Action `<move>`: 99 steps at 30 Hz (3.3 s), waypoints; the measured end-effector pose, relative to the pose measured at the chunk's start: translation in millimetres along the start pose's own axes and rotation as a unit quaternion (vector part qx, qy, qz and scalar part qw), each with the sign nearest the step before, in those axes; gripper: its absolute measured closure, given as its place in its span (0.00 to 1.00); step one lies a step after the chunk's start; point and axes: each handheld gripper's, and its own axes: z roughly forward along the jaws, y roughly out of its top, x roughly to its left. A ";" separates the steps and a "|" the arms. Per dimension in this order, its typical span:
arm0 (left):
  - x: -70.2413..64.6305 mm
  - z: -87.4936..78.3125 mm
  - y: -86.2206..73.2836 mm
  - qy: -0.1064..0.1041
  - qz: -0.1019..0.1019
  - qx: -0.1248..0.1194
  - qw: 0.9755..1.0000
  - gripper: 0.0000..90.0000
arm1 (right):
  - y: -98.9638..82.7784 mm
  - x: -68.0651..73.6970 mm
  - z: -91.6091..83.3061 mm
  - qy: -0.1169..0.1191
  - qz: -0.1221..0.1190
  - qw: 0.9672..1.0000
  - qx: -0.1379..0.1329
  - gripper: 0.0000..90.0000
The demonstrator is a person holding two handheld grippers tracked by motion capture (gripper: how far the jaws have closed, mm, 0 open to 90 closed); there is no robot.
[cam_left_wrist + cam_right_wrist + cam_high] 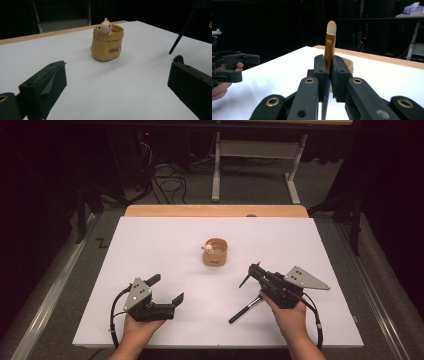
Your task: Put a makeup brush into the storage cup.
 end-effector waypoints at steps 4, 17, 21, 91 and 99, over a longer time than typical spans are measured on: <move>2.0 -1.5 -7.1 -0.001 -0.002 0.001 1.000 0.00 | 0.0 -1.5 0.7 -0.004 -0.002 1.000 -0.003 0.94; 3.1 -5.5 -9.5 0.001 0.001 -0.001 1.000 0.00 | 3.7 -4.1 9.8 -0.009 -0.006 1.000 -0.002 0.94; 3.6 -7.5 -9.2 -0.003 0.005 -0.001 1.000 0.00 | 5.6 -6.9 14.8 -0.014 -0.002 1.000 -0.004 0.94; 5.4 -11.4 -11.3 -0.013 -0.005 -0.006 1.000 0.02 | 64.0 -27.6 100.9 -0.033 -0.002 0.999 -0.019 0.94; 6.1 -12.6 -11.8 -0.010 -0.007 -0.008 1.000 0.02 | 65.2 -26.5 115.0 -0.035 -0.006 0.999 -0.016 0.94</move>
